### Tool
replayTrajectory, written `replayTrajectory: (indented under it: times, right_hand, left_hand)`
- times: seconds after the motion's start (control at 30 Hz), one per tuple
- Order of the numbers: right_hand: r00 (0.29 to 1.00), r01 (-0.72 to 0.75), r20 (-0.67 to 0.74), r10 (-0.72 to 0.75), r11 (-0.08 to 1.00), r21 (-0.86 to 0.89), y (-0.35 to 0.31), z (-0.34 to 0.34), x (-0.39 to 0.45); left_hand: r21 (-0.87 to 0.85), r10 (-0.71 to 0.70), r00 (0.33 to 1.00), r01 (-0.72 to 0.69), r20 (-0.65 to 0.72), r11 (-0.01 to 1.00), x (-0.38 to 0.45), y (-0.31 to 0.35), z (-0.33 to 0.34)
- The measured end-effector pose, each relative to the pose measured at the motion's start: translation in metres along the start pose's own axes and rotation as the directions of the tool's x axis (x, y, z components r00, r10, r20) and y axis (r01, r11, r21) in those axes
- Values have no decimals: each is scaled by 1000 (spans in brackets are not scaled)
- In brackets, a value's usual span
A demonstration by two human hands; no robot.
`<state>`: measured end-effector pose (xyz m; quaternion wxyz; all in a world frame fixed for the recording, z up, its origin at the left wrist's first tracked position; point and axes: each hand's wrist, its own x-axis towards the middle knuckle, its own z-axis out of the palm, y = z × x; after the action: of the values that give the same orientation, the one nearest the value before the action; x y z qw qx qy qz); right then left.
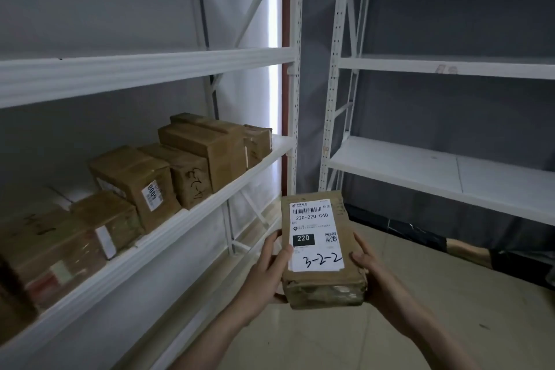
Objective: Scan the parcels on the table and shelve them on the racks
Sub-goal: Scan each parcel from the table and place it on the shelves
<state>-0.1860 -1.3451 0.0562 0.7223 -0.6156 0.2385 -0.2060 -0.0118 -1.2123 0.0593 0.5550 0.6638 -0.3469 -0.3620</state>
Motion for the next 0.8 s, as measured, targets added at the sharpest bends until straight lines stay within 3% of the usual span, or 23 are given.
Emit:
replayTrajectory:
  times: [0.23,0.37,0.53,0.7,0.8]
  right_hand:
    - [998,49,50,-45,995,-86,-40,-94,112]
    - [997,32,66,-32,999,10,-53,-122,160]
    - [997,-12,73,4,993,115,-63,-137,223]
    - [991,-75,133,26,923,378,-66,-143,288]
    - [992,-57,122,14,935,351,-70,-145,329]
  left_hand:
    - [-106,-35,994,23,-108,994,130,29,45]
    - [-122,4,986,-25,-168,992,178,33,61]
    - [60,131,944,-119,-301,991,231,35,56]
    - [196,181,902,-110,-393,974,293,32,47]
    - [267,205,874,-91,-440,959,330,29,44]
